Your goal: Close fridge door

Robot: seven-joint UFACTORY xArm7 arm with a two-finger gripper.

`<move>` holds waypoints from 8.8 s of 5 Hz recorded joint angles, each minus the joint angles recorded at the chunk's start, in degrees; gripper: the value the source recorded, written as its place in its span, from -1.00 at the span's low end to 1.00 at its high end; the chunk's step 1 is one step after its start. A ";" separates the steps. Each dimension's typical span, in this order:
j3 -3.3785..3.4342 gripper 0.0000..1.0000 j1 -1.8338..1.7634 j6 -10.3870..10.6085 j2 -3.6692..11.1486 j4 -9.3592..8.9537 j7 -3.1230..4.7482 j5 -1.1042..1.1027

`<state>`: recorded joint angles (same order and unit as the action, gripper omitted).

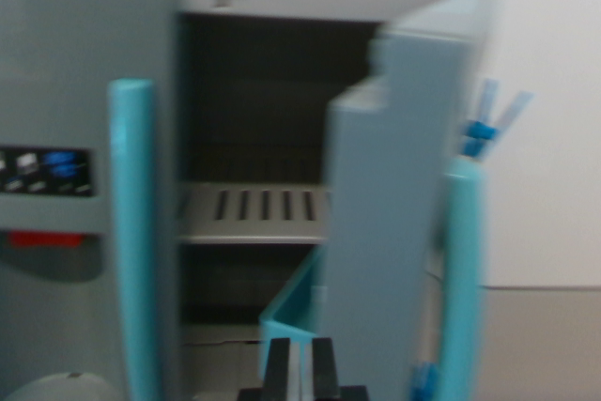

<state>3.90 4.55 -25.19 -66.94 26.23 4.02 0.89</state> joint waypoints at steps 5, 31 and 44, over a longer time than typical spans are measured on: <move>-10.75 1.00 0.00 0.00 2.05 0.00 0.00 0.00; -0.49 1.00 -0.02 0.08 43.08 21.61 0.00 0.00; 1.73 1.00 -0.01 0.70 50.97 29.06 0.00 0.00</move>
<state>5.63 4.54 -24.49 -15.98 55.29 4.02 0.89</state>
